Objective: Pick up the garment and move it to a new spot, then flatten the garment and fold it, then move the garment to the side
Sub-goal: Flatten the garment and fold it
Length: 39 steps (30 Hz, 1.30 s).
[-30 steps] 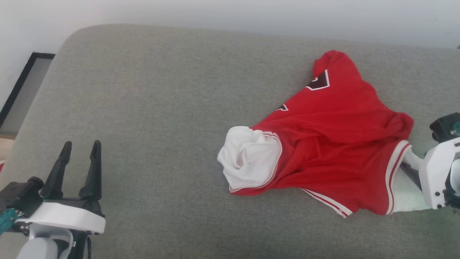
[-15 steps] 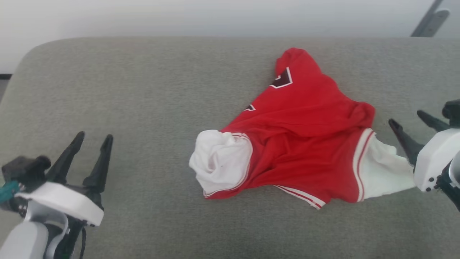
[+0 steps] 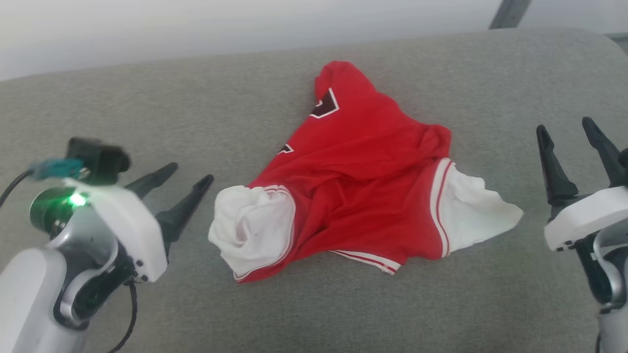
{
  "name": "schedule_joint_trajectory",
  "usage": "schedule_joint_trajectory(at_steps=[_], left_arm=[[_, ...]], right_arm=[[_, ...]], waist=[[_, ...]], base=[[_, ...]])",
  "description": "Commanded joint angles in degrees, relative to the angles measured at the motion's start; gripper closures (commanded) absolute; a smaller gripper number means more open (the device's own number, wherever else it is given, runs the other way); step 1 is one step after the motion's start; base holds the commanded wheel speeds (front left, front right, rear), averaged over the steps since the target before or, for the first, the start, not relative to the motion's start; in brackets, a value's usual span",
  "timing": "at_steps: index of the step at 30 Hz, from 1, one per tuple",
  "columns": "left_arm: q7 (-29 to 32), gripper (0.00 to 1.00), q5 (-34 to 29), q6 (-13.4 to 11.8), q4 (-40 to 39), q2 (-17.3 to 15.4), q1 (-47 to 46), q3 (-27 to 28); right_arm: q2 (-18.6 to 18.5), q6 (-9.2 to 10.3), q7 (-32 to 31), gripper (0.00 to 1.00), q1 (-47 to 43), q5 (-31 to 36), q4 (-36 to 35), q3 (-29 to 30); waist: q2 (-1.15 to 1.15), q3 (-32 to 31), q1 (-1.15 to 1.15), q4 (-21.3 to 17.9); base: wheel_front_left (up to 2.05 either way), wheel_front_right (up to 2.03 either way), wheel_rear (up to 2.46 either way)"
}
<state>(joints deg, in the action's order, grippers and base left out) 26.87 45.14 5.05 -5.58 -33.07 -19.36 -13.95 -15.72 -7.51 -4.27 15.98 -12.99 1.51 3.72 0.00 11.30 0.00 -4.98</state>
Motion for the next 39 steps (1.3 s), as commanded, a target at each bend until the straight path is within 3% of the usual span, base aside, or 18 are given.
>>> schedule_joint_trajectory(at_steps=[1,6,14,27,28,30,32,34,35,39], left_arm=[[3.04,0.00,0.08,-0.86,-0.53,-0.62,-1.92,-0.83],[14.13,0.00,1.20,-3.18,-1.36,-0.37,-7.48,-4.90],[26.98,0.00,0.96,-6.23,-0.85,0.92,-14.23,-10.86],[31.29,0.01,-2.10,-6.54,4.94,1.02,-16.17,-15.55],[31.08,0.04,-2.31,-6.43,5.59,0.94,-16.19,-15.67],[30.81,0.49,-2.68,-6.27,6.88,1.06,-16.37,-16.10],[30.57,0.56,-2.75,-6.08,8.07,1.46,-16.36,-16.40],[30.34,0.72,-3.17,-5.78,9.28,1.40,-16.54,-16.76],[30.13,0.97,-3.31,-5.50,9.93,1.39,-16.71,-16.96],[29.25,1.00,-3.50,-4.63,11.60,1.62,-17.31,-17.31]], right_arm=[[1.12,0.04,1.22,0.00,-0.17,0.98,0.43,0.32],[3.57,0.03,3.51,0.00,0.43,2.23,2.31,0.62],[4.31,0.04,4.89,0.00,0.90,2.55,4.81,0.88],[5.14,0.03,5.51,0.00,1.54,2.69,5.55,0.85],[5.13,0.03,5.59,0.00,1.60,2.65,5.54,0.90],[5.15,0.03,5.66,0.00,1.66,2.57,5.56,0.87],[5.17,0.03,5.71,0.00,1.78,2.49,5.63,0.85],[5.24,0.03,5.69,0.00,2.02,2.46,5.67,0.80],[5.27,0.03,5.69,0.00,2.13,2.47,5.67,0.79],[5.27,0.03,5.90,0.00,2.23,2.40,5.74,0.98]], waist=[[0.00,0.43,0.00,-1.25],[0.00,0.94,0.00,-2.87],[0.00,1.32,0.00,-4.08],[0.00,2.86,0.00,-5.26],[0.00,3.03,0.00,-5.30],[0.00,3.31,0.00,-5.38],[0.00,3.56,0.00,-5.41],[0.00,3.83,0.00,-5.43],[0.00,3.96,0.00,-5.43],[0.00,4.27,0.00,-5.33]], base=[[0.00,0.00,0.00],[0.00,0.00,0.00],[0.00,0.00,0.00],[0.00,0.00,0.00],[0.00,0.00,0.00],[0.00,0.00,0.00],[0.00,0.00,0.00],[0.00,0.00,0.00],[0.00,0.00,0.00],[0.00,0.00,0.00]])
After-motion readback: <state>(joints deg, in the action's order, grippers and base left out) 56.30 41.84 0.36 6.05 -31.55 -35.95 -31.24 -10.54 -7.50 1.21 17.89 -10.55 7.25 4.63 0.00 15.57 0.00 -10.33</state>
